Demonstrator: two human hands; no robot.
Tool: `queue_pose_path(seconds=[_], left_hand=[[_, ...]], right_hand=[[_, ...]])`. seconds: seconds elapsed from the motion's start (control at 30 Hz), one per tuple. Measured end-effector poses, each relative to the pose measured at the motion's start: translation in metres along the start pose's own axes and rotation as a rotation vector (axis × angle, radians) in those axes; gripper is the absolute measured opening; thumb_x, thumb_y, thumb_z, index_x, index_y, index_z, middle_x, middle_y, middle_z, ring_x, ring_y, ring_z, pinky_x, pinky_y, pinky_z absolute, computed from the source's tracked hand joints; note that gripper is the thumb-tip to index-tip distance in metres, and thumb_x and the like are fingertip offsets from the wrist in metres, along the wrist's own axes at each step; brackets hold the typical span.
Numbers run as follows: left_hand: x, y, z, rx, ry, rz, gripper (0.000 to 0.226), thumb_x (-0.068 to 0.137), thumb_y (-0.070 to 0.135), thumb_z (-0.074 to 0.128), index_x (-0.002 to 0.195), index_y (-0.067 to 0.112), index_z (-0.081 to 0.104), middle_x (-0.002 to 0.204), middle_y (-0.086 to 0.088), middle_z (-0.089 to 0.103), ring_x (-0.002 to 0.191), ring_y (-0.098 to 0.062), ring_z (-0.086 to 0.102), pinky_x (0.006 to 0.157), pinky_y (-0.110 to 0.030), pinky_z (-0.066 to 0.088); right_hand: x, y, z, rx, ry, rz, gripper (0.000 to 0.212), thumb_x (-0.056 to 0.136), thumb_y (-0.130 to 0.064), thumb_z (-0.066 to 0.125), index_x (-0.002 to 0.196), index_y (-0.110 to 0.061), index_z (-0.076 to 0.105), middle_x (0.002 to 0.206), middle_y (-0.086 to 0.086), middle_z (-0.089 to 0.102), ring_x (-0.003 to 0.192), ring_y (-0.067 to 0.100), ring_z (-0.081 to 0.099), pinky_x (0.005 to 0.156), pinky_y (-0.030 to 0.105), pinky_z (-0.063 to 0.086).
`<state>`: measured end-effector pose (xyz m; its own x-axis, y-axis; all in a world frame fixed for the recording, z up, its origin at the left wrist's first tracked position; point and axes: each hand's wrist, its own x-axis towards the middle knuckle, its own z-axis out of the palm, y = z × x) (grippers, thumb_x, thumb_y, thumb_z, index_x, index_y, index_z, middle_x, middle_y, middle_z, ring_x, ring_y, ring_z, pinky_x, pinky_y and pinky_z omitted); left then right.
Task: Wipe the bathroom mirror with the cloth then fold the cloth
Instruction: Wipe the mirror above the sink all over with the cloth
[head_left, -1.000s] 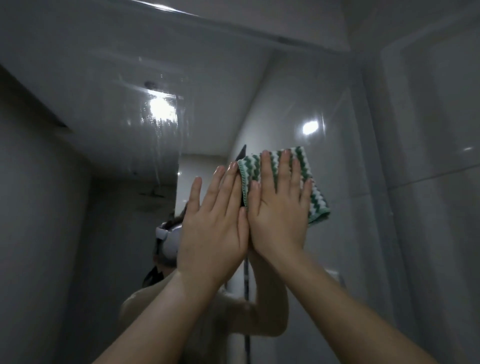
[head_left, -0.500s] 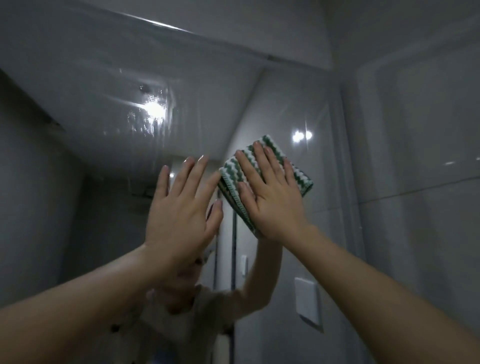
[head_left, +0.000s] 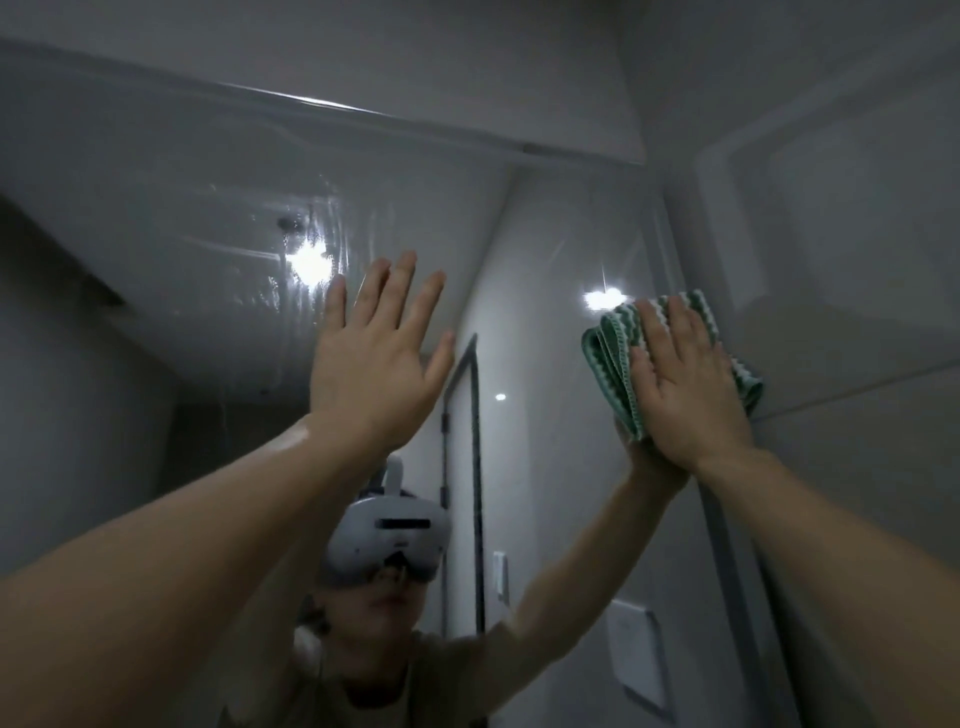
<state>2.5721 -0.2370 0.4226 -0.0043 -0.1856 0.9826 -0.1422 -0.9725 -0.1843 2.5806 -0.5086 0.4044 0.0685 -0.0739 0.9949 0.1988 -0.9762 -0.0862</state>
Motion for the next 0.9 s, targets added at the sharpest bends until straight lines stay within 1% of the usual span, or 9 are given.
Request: queue_pose_path(seconds=[0.1,0.27,0.37,0.43,0.5,0.6,0.7,0.8,0.9], left_hand=[[-0.002,0.001,0.002,-0.028,0.024,0.009,0.063,0.092,0.054,0.001,0.149,0.029,-0.004,0.158,0.001,-0.008,0.145,-0.016,-0.008,0.117,-0.045,-0.004],[-0.004,0.004,0.001,-0.045,0.039,0.0,0.066,0.092,0.053,0.003,0.15,0.022,-0.003,0.158,-0.001,-0.007,0.145,-0.017,-0.008,0.117,-0.044,-0.006],[-0.005,0.006,0.0,-0.073,0.074,0.0,0.067,0.092,0.05,0.005,0.15,0.016,-0.005,0.157,-0.001,-0.007,0.145,-0.016,-0.008,0.116,-0.043,-0.009],[-0.005,0.004,-0.002,-0.059,0.066,0.024,0.064,0.091,0.041,-0.005,0.149,0.014,-0.006,0.157,-0.004,-0.009,0.144,-0.019,-0.011,0.116,-0.045,-0.009],[-0.006,0.002,-0.002,0.002,0.033,0.064,0.072,0.081,0.028,-0.019,0.149,0.009,-0.008,0.156,-0.012,-0.015,0.143,-0.027,-0.017,0.116,-0.05,-0.007],[-0.006,0.0,-0.003,0.014,0.028,0.076,0.077,0.077,0.024,-0.023,0.149,0.004,-0.007,0.156,-0.016,-0.015,0.143,-0.03,-0.017,0.115,-0.051,-0.003],[-0.004,0.001,-0.002,-0.042,0.043,0.046,0.073,0.084,0.034,-0.017,0.15,0.008,0.0,0.158,-0.01,-0.006,0.145,-0.023,-0.011,0.117,-0.048,-0.003],[-0.004,0.002,-0.002,-0.08,0.061,0.011,0.068,0.089,0.042,-0.008,0.151,0.015,0.002,0.158,-0.002,-0.002,0.145,-0.017,-0.007,0.118,-0.044,-0.003],[-0.006,0.001,-0.001,-0.079,0.057,0.008,0.069,0.086,0.046,-0.013,0.15,0.021,-0.006,0.157,0.001,-0.011,0.144,-0.014,-0.013,0.118,-0.042,-0.007]], right_hand=[[0.0,-0.005,0.0,-0.001,-0.002,0.063,0.062,0.092,-0.049,0.009,0.151,-0.03,0.01,0.159,0.0,0.002,0.146,0.016,0.0,0.119,0.042,0.003],[0.004,-0.054,0.006,0.0,-0.006,0.352,0.052,0.102,-0.035,0.016,0.151,-0.023,0.004,0.159,0.006,-0.003,0.146,0.021,-0.006,0.118,0.045,-0.005],[0.009,-0.104,0.013,-0.01,0.002,0.213,0.054,0.101,-0.04,0.009,0.151,-0.024,0.0,0.159,0.006,-0.007,0.146,0.021,-0.009,0.116,0.042,-0.008],[0.013,-0.139,0.016,-0.004,0.022,0.023,0.059,0.095,-0.044,-0.001,0.151,-0.026,0.001,0.159,0.005,-0.006,0.146,0.018,-0.009,0.116,0.04,-0.011],[0.019,-0.162,0.018,0.022,0.002,-0.119,0.062,0.09,-0.043,-0.001,0.151,-0.029,0.002,0.159,0.001,-0.006,0.145,0.014,-0.011,0.117,0.039,-0.012],[0.026,-0.161,0.019,0.041,-0.007,-0.215,0.059,0.092,-0.044,0.003,0.15,-0.032,0.003,0.159,-0.003,-0.006,0.145,0.01,-0.012,0.117,0.037,-0.011],[0.036,-0.142,0.016,0.044,-0.019,-0.31,0.051,0.099,-0.045,0.011,0.149,-0.036,0.007,0.159,-0.008,-0.003,0.145,0.007,-0.009,0.118,0.035,-0.009],[0.053,-0.117,0.012,0.025,-0.004,-0.29,0.049,0.101,-0.045,0.018,0.149,-0.038,0.011,0.159,-0.008,0.002,0.145,0.008,-0.002,0.118,0.035,-0.004],[0.066,-0.082,0.009,0.021,0.056,-0.128,0.049,0.101,-0.04,0.023,0.149,-0.034,0.016,0.159,-0.004,0.009,0.145,0.012,0.005,0.118,0.036,0.001]])
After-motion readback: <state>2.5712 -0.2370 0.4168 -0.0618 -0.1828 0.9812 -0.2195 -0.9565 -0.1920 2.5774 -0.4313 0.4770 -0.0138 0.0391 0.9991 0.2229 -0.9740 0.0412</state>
